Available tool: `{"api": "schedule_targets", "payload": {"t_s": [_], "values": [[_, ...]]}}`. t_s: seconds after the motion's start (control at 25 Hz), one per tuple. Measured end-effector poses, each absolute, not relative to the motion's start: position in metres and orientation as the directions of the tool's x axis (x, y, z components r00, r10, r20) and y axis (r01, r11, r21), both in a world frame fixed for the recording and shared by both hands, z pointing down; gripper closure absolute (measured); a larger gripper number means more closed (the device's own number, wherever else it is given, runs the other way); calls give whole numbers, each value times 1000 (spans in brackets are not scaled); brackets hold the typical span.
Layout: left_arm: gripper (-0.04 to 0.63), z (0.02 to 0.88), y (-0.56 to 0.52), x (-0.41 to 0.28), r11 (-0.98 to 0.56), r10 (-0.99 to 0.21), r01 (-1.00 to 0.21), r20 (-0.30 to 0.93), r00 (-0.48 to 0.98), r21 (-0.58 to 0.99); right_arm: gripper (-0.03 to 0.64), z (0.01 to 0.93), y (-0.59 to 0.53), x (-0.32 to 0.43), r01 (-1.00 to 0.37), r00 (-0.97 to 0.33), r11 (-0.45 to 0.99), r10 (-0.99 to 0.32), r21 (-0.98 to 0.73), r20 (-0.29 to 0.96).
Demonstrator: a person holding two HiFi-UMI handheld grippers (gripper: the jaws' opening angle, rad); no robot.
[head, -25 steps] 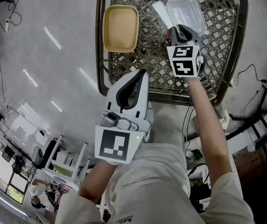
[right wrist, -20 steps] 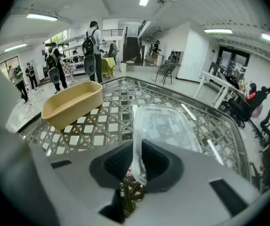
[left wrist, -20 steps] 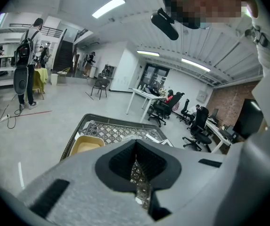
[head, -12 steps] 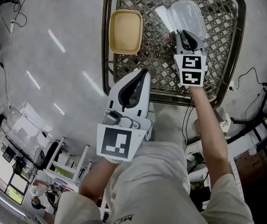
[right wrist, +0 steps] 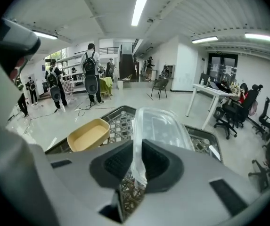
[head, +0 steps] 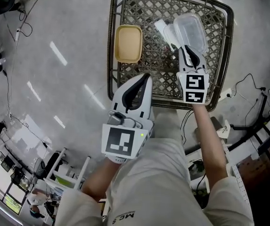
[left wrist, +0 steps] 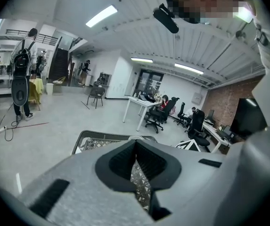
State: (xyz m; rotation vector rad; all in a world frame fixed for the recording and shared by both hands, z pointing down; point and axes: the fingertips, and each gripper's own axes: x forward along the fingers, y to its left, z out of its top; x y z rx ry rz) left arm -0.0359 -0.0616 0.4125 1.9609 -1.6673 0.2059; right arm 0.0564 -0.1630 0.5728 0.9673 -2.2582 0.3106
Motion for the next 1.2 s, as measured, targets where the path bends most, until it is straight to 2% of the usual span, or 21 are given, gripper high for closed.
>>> {"api": "schedule_targets", "payload": {"t_s": [0.6,1.2], "values": [[571,329,-49,-55,-117,-925,-969,332,186,217,546,409,-139,75,-719,-581,691,-654,69,485],[571,280,-40,-60,-118,-958,-974,235,163,192,546,298,-106,93,-750,-597,653,-736,103,320]]}}
